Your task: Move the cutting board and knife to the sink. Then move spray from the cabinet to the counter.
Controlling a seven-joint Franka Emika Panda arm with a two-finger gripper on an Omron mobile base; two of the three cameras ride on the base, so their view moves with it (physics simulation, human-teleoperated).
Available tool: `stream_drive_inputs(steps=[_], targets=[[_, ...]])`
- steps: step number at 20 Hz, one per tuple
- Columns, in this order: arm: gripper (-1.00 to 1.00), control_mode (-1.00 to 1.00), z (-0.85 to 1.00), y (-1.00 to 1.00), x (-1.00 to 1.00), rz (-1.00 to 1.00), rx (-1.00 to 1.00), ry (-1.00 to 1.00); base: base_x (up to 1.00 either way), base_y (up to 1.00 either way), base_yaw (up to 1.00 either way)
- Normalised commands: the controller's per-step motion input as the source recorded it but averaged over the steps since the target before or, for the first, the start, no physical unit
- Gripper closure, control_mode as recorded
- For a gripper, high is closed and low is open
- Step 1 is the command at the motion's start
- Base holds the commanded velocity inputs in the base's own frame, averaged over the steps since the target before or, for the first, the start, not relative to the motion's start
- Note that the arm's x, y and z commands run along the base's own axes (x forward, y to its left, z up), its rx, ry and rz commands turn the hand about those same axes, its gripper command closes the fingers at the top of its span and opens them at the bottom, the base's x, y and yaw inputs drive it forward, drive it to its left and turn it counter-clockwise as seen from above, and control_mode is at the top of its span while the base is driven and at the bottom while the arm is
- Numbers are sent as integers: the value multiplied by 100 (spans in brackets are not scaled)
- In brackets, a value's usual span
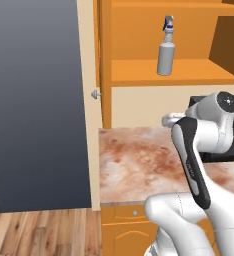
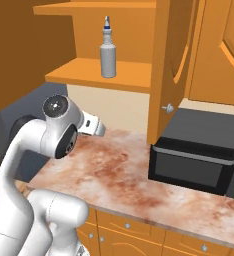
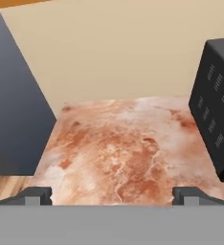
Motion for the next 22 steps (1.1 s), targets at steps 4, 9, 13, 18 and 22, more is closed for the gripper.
stream_drive_inputs(steps=[4,9,13,18,22], targets=[[-100,-100,58,0,0,0,0,-14,0,0,0],[-100,-100,59,-3,-1,0,0,-12,0,0,0],[-100,-100,52,0,0,-6,-4,-14,0,0,0],[-100,-100,49,0,6,-19,-1,-10,0,0,0],[-100,-100,50,-1,11,-19,0,-9,0,0,0]])
